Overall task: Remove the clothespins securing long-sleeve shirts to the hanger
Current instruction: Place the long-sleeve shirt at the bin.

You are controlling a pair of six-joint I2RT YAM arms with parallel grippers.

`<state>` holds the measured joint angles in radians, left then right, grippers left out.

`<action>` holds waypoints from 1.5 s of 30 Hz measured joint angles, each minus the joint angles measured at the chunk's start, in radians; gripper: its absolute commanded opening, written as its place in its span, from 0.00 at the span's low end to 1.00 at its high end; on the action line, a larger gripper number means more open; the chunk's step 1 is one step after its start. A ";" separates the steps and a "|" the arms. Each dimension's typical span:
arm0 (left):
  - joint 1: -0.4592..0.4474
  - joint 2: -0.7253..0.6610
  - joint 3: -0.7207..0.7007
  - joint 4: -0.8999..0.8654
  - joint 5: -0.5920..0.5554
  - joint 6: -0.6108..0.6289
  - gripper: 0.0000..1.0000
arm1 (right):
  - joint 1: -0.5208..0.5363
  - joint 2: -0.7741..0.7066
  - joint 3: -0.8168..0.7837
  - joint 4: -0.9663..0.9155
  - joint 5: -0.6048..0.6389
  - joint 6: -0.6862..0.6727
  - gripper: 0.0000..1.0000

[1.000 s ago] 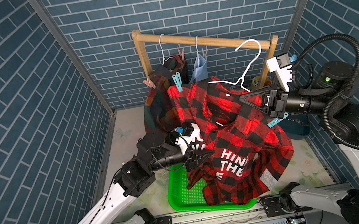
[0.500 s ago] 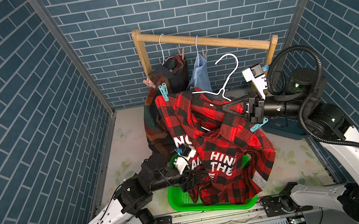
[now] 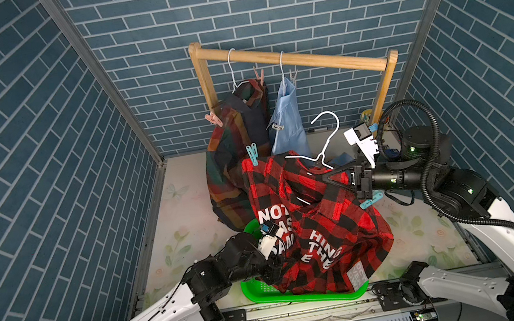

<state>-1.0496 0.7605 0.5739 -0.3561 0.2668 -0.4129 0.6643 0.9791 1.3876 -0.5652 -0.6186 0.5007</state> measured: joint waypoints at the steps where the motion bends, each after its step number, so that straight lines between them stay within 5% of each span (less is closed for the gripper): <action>1: -0.008 0.001 -0.005 0.001 -0.012 -0.014 0.56 | 0.001 -0.004 -0.010 -0.008 0.003 -0.006 0.00; 9: -0.033 -0.007 -0.043 -0.053 -0.177 -0.116 0.78 | 0.003 -0.030 -0.121 -0.074 0.046 -0.046 0.00; 18: -0.034 -0.113 0.065 -0.222 -0.353 -0.132 0.89 | 0.034 -0.021 -0.182 -0.095 0.075 -0.073 0.00; 23: -0.035 -0.155 0.250 -0.294 -0.437 -0.040 0.99 | 0.063 0.014 -0.183 -0.092 0.081 -0.089 0.00; 29: -0.034 -0.079 0.440 -0.289 -0.459 0.237 1.00 | 0.086 0.051 -0.196 -0.087 0.081 -0.099 0.00; 32: 0.024 -0.017 0.456 -0.246 -0.386 0.378 1.00 | 0.101 0.056 -0.196 -0.089 0.080 -0.111 0.00; 38: 0.486 0.153 0.480 -0.120 0.018 0.468 1.00 | 0.132 0.053 -0.192 -0.115 0.071 -0.119 0.00; 45: 0.524 0.386 0.737 -0.198 0.402 0.628 1.00 | 0.136 0.032 -0.173 -0.157 0.063 -0.140 0.00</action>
<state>-0.5259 1.1469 1.3106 -0.5545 0.6693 0.2150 0.8005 1.0107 1.2148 -0.7223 -0.5552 0.3607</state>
